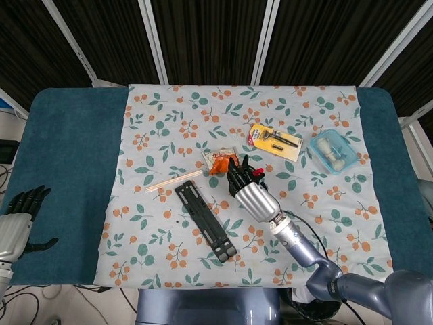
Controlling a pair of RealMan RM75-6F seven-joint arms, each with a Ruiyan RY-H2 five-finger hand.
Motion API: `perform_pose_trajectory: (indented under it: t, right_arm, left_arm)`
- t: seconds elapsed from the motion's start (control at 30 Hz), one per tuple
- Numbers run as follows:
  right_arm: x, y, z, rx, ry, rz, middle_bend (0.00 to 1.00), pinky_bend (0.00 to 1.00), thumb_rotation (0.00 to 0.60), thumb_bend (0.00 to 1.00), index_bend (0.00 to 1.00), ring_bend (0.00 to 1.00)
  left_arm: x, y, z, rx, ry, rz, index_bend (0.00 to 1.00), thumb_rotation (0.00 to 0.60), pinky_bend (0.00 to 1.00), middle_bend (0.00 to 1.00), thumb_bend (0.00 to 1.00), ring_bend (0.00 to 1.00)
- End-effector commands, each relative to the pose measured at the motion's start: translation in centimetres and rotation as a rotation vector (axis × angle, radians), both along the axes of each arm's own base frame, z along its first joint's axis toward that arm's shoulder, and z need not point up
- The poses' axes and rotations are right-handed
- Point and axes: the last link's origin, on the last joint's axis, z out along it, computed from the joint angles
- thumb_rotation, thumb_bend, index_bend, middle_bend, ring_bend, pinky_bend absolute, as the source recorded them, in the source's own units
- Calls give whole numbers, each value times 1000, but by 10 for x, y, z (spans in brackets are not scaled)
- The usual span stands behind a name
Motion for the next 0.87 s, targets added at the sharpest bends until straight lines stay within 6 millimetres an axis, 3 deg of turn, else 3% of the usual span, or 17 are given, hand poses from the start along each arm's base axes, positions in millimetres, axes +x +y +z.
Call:
perform_pose_trajectory:
  t: [0.03,0.17,0.27,0.4,0.5,0.67,0.87]
  right_arm:
    - [0,-1,2,-5,-16,-8,149,194,600,198,202,51]
    - [-2,-1,14,-26,-69,-36,149,194,600,197,203,51]
    - [-9,2,35,-42,-158,-79,143,194,600,197,202,51]
    - [-32,16,73,-61,-330,-193,118,194,600,193,159,38]
    - [-51,31,95,-38,-473,-300,54,194,600,179,75,4]
    - [-96,75,126,137,-734,-569,0,194,600,136,0,0]
    - [-145,120,147,210,-766,-687,0,191,600,57,0,0]
  left_arm:
    - [0,0,0,0,0,1,0,600,0,0,32,0]
    - [0,0,0,3,2,1,0,600,0,0,32,0]
    - [0,0,1,6,5,0,0,600,0,0,32,0]
    - [0,-1,1,9,7,-7,0,600,0,0,33,0]
    - [1,-2,0,11,10,-13,0,600,0,0,32,0]
    - [2,-5,0,24,9,-32,0,600,0,0,32,0]
    - [3,-8,-1,36,16,-62,0,600,0,0,33,0]
